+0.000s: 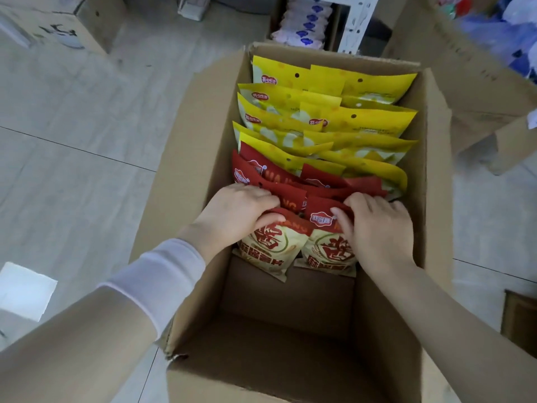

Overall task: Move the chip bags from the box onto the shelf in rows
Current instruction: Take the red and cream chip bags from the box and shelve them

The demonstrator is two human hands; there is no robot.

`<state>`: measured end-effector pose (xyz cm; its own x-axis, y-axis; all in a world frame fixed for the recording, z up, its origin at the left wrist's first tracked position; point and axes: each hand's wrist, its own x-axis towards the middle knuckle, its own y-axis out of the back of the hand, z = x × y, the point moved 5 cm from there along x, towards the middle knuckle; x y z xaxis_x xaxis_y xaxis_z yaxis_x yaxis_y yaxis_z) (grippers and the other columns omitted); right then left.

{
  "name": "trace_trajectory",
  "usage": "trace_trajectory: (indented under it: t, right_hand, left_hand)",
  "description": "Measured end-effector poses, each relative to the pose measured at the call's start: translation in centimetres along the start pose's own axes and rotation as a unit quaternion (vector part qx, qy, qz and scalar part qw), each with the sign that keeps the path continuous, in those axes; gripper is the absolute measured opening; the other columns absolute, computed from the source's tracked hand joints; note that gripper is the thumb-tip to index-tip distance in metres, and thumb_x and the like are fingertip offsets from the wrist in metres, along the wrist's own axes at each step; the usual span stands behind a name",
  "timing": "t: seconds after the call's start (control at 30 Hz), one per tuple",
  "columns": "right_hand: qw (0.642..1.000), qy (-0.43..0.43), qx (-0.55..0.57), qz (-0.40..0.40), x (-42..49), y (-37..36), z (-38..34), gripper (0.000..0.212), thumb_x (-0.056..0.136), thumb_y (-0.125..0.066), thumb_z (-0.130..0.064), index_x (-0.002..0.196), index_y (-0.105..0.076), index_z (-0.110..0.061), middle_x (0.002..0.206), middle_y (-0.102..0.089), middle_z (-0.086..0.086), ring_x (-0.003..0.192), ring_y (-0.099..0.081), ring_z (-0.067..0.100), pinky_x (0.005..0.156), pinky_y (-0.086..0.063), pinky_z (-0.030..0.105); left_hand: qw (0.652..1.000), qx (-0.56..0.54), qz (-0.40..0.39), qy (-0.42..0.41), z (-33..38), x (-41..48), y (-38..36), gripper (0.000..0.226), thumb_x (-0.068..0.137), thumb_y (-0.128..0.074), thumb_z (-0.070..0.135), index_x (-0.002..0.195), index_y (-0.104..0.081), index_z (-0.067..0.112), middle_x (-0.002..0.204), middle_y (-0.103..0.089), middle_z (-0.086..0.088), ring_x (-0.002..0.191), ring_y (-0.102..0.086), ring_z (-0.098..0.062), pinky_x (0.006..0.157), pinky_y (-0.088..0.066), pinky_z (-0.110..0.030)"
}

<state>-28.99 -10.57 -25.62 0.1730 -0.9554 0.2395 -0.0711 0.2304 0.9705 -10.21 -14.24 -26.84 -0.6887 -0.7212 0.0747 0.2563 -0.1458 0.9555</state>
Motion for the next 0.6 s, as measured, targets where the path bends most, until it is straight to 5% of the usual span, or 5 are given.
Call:
trace_trajectory:
  t: [0.17,0.3,0.43,0.6]
  right_hand:
    - [0.996,-0.004,0.043,-0.081,0.0,1.9,0.1,0.039,0.087,-0.041,-0.039,0.070,-0.056,-0.007,0.046,-0.053,0.001,0.033,-0.050,0.021,0.040,-0.018,0.014]
    - [0.989,-0.034,0.082,-0.115,0.2,6.8,0.5,0.038,0.083,-0.057,-0.041,0.072,-0.056,-0.005,0.044,-0.053,0.004,0.032,-0.051,0.024,0.042,-0.022,0.017]
    - [0.979,-0.095,0.106,-0.145,2.0,14.4,0.6,0.041,0.090,-0.050,-0.043,0.094,-0.058,-0.003,0.070,-0.064,0.017,0.065,-0.063,0.037,0.055,-0.034,0.029]
    - [0.983,-0.072,0.130,-0.107,5.6,24.4,-1.0,0.039,0.092,-0.047,-0.042,0.099,-0.056,-0.005,0.083,-0.065,0.019,0.077,-0.060,0.038,0.058,-0.035,0.031]
  left_hand:
    - [0.999,-0.045,-0.003,0.025,1.5,-1.0,2.4,0.041,0.083,-0.044,0.050,0.067,-0.056,0.015,0.057,-0.058,0.006,0.049,-0.059,-0.018,0.042,-0.042,-0.020]
    - [0.992,-0.112,-0.028,0.055,3.4,-2.7,5.8,0.044,0.084,-0.044,0.056,0.070,-0.055,0.015,0.060,-0.061,0.004,0.052,-0.061,-0.020,0.049,-0.051,-0.024]
    - [0.979,-0.150,-0.051,0.127,4.9,-4.3,12.1,0.067,0.081,-0.024,0.072,0.085,-0.060,0.015,0.079,-0.069,0.000,0.070,-0.065,-0.021,0.062,-0.054,-0.036]
    - [0.979,-0.134,0.022,0.155,6.5,-5.8,24.4,0.032,0.091,-0.041,0.051,0.078,-0.050,0.022,0.074,-0.067,-0.004,0.063,-0.061,-0.022,0.051,-0.042,-0.023]
